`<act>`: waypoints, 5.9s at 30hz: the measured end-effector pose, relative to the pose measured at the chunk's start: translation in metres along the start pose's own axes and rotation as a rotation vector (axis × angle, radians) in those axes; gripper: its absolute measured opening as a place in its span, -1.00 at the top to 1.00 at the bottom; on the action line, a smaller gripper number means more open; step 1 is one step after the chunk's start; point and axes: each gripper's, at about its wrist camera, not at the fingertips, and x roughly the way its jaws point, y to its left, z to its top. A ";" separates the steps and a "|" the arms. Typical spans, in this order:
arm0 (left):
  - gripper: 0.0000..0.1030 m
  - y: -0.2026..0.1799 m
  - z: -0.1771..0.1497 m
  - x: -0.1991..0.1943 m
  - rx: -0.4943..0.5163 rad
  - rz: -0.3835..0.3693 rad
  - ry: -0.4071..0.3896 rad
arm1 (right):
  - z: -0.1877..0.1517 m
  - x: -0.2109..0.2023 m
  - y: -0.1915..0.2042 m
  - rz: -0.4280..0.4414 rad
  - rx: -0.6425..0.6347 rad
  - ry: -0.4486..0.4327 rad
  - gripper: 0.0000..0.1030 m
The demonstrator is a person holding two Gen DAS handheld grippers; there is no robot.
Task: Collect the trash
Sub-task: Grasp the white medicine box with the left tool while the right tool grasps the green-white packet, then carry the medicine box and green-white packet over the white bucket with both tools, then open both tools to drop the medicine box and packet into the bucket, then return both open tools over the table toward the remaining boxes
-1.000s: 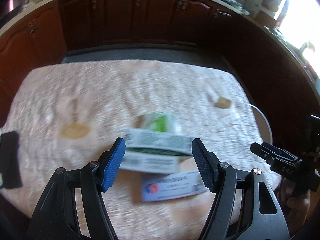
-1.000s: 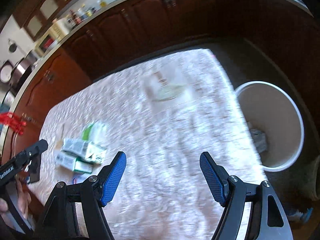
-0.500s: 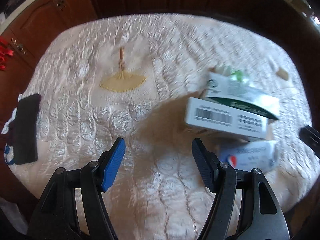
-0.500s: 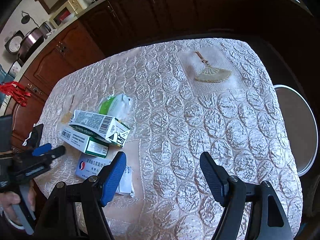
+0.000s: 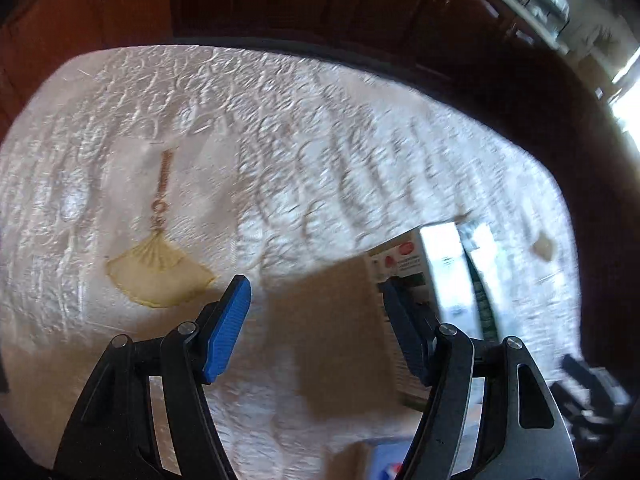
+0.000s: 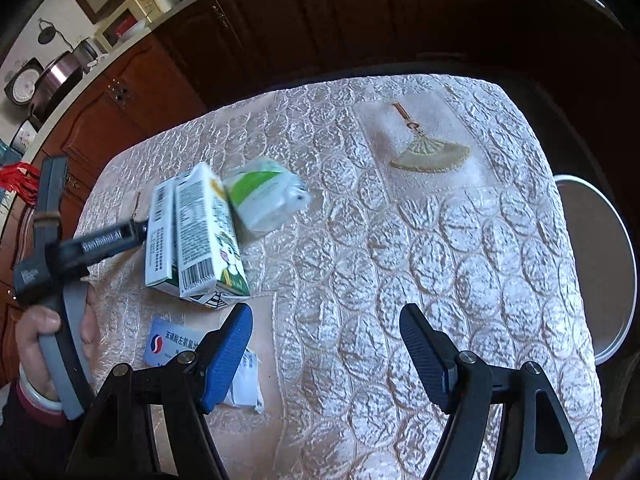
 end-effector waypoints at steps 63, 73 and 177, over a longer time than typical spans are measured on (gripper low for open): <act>0.46 -0.067 -0.020 -0.064 0.155 -0.018 -0.025 | 0.055 0.013 -0.015 0.130 -0.039 -0.097 0.28; 0.47 -0.150 -0.038 -0.085 0.307 -0.081 -0.060 | 0.023 -0.050 -0.068 0.057 0.063 -0.194 0.28; -0.01 -0.251 -0.104 -0.044 0.567 -0.113 -0.034 | -0.021 -0.094 -0.151 -0.147 0.310 -0.226 -0.11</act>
